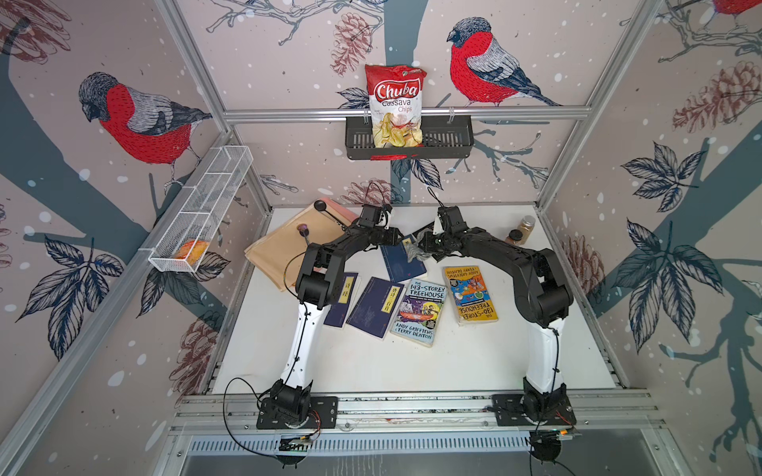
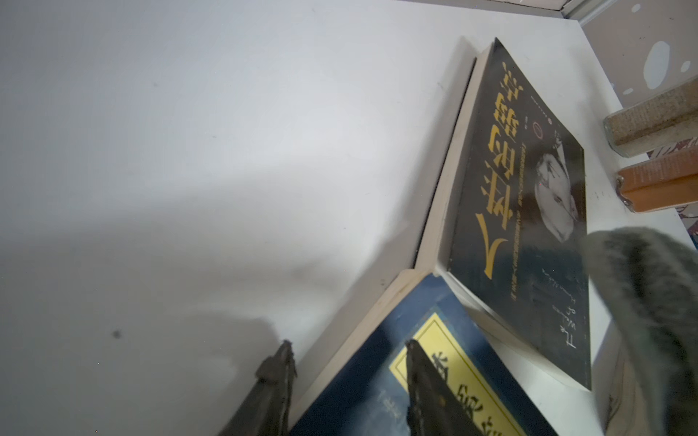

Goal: Wipe the cover of the book
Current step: Move the book to the center of the board, then wipe the dirt from the cover of the book.

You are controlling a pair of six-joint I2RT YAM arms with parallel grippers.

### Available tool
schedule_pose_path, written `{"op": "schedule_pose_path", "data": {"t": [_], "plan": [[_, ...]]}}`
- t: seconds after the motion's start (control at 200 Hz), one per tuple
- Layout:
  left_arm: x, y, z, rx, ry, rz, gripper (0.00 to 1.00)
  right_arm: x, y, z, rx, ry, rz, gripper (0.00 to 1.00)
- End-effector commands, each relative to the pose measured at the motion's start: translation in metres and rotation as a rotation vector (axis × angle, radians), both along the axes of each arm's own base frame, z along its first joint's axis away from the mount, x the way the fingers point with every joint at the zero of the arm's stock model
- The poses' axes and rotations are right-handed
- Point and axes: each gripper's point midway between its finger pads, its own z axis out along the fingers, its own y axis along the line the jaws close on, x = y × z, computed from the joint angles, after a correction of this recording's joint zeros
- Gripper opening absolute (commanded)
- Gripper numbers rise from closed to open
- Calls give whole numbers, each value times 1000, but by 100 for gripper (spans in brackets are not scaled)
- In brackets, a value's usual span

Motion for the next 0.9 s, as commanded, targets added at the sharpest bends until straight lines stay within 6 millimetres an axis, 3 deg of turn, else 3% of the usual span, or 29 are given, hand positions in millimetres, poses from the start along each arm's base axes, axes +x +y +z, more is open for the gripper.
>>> {"op": "schedule_pose_path", "data": {"t": [0.0,0.205,0.37,0.475,0.545,0.665,0.785,0.896], "plan": [[-39,-6,-33,49,160,-53,47,-15,-5,-15,-48,35,16,21],[-48,-17,-24,37,144,-74,47,-56,-11,-50,-96,115,35,21],[-39,-10,6,47,50,-20,55,-72,-16,-65,-133,129,24,20],[-33,-2,46,18,-90,30,58,-66,-21,-63,-163,112,2,20],[-36,3,60,19,-126,49,58,-62,-23,-62,-187,103,-9,19],[-41,10,61,55,-118,62,52,-58,-26,-57,-197,83,-23,18],[-47,18,64,58,-152,88,50,-55,-26,-40,-186,30,-27,18],[-50,21,53,100,-113,87,30,-52,-27,-22,-185,-12,-33,18]]}}
